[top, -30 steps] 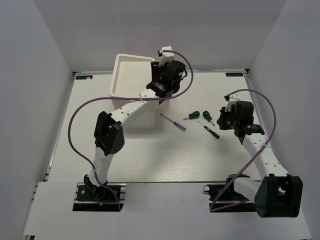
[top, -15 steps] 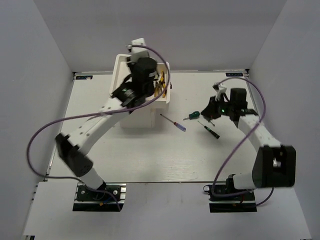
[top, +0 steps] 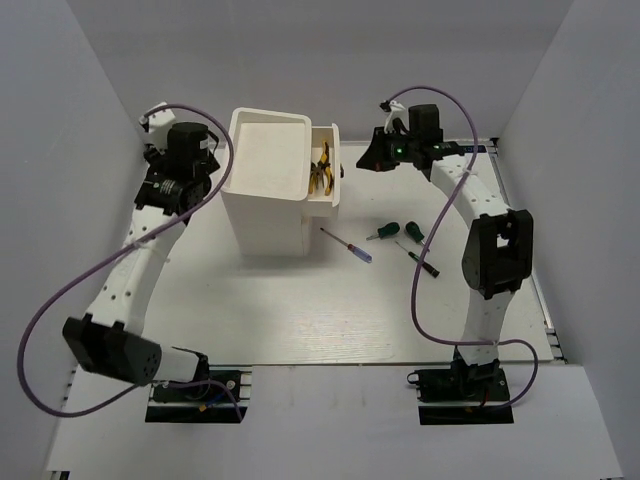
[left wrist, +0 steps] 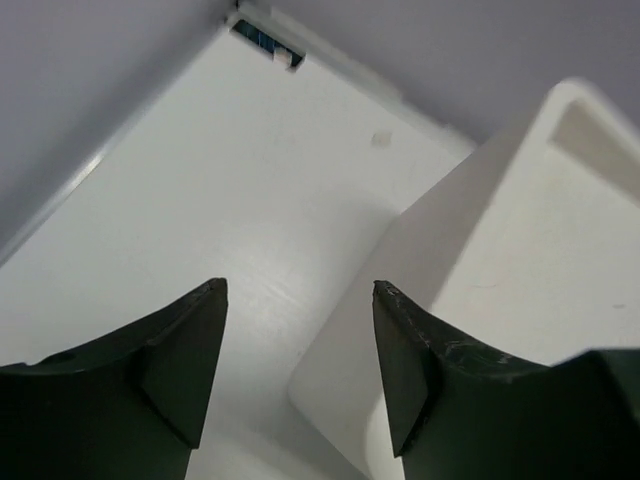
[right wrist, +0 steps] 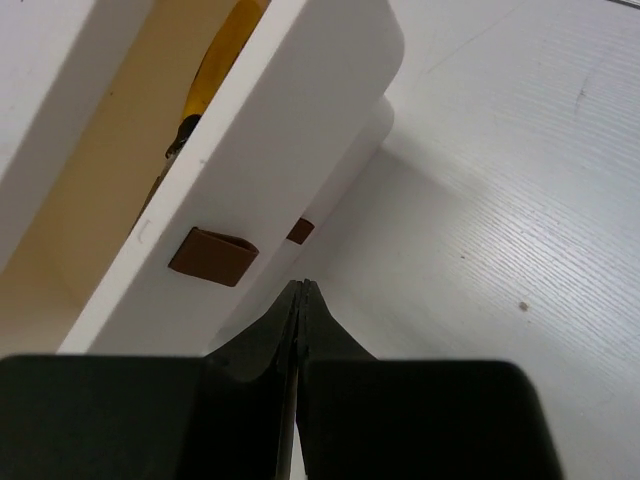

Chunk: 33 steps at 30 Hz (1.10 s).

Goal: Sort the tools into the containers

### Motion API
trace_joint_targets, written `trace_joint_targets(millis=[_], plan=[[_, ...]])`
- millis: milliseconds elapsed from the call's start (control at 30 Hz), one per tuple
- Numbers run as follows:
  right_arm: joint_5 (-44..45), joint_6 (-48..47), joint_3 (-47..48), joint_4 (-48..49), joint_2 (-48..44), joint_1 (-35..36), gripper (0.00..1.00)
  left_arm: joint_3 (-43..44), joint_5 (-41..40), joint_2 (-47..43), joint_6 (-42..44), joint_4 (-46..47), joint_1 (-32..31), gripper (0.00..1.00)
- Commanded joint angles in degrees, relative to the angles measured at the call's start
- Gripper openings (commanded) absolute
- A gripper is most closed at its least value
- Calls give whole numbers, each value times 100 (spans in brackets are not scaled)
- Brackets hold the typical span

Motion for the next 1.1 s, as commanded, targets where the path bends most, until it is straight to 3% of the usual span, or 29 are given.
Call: trace_joint_targets(millis=[0,300,433,667,1067], plan=[[343,162,296,-368,48,103,0,-242,1881,309,-454,-356,749,70],[327,240,295,-245,223,393,0,-541,3675,914,-834,417,2008,70],[-358,355,410,-52,337,507,0,-681,4351,1099,-834,672,2123,70],[-711,548,682,89,522,701,0,-814,5354,1416,-606,963,2123,70],[-1106,671,1077,204,776,885,0,-928,5908,1531,-324,1016,2123,70]])
